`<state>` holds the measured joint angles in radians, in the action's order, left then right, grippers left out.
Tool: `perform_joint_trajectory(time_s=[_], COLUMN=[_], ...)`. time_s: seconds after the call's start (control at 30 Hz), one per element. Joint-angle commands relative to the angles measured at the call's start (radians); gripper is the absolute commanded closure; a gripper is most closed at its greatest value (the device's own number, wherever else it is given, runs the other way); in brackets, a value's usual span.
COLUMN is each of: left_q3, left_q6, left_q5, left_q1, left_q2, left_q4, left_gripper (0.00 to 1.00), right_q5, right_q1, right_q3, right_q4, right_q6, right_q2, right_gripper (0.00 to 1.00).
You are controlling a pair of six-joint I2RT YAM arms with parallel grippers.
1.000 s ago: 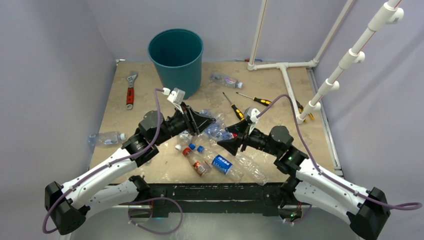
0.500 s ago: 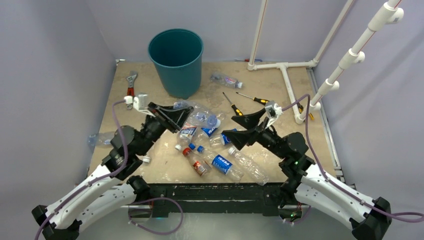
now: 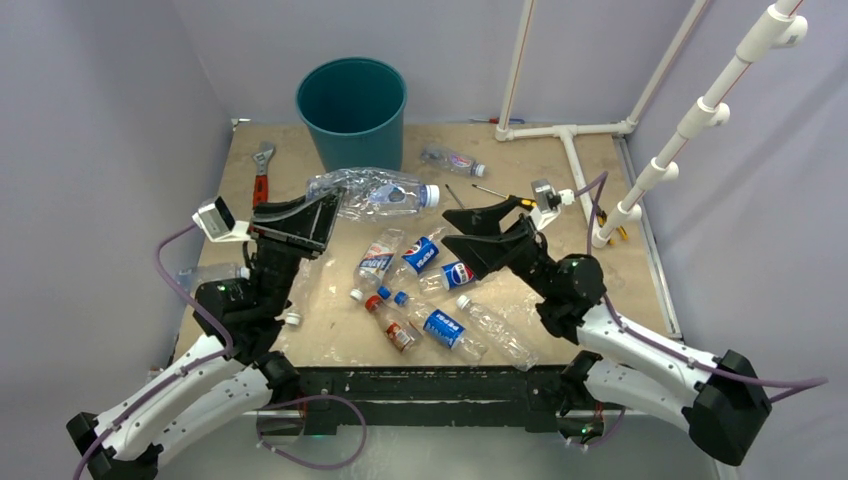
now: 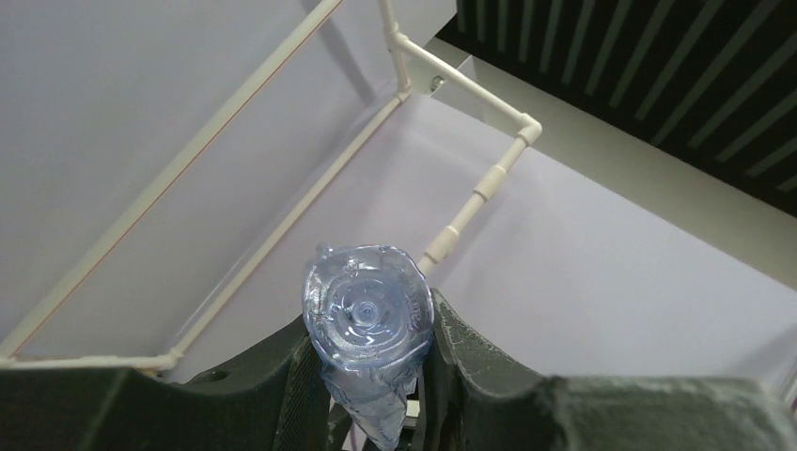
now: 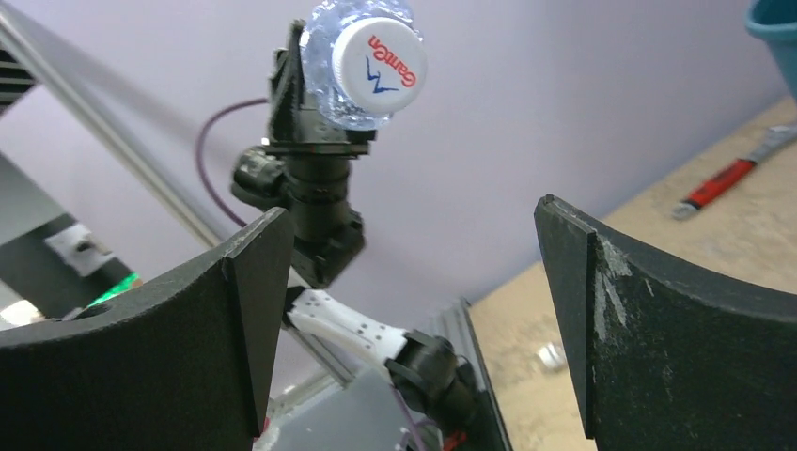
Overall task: Put the plastic bottles in the bin
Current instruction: Pick up the plastic bottle at the center of the board.
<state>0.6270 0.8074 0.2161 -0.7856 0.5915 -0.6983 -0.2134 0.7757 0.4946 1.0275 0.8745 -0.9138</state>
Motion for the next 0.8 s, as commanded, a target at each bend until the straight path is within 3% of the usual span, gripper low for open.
perform_joint_trajectory(time_s=[0.0, 0.1, 0.27, 0.47, 0.77], left_q3=[0.053, 0.039, 0.017, -0.022, -0.055], left_q6=[0.106, 0.133, 0.155, 0.209, 0.211], left_q5=[-0.039, -0.039, -0.083, -0.127, -0.137], left_q1=[0.003, 0.003, 0.003, 0.003, 0.003], left_q2=[0.035, 0.034, 0.056, 0.112, 0.105], left_q4=[-0.159, -0.171, -0.234, -0.354, -0.352], left_gripper=[1.00, 1.00, 1.00, 1.00, 1.00], right_q5=[-0.072, -0.090, -0.085, -0.029, -0.003], right_q1=[-0.006, -0.006, -0.006, -0.006, -0.006], right_q3=[0.061, 0.060, 0.111, 0.175, 0.179], right_q4=[0.271, 0.367, 0.384, 0.325, 0.349], right_q6=[0.146, 0.181, 0.183, 0.174, 0.199], right_q2=[-0.053, -0.080, -0.111, -0.118, -0.165], right_gripper=[0.01, 0.01, 0.02, 0.10, 0.20])
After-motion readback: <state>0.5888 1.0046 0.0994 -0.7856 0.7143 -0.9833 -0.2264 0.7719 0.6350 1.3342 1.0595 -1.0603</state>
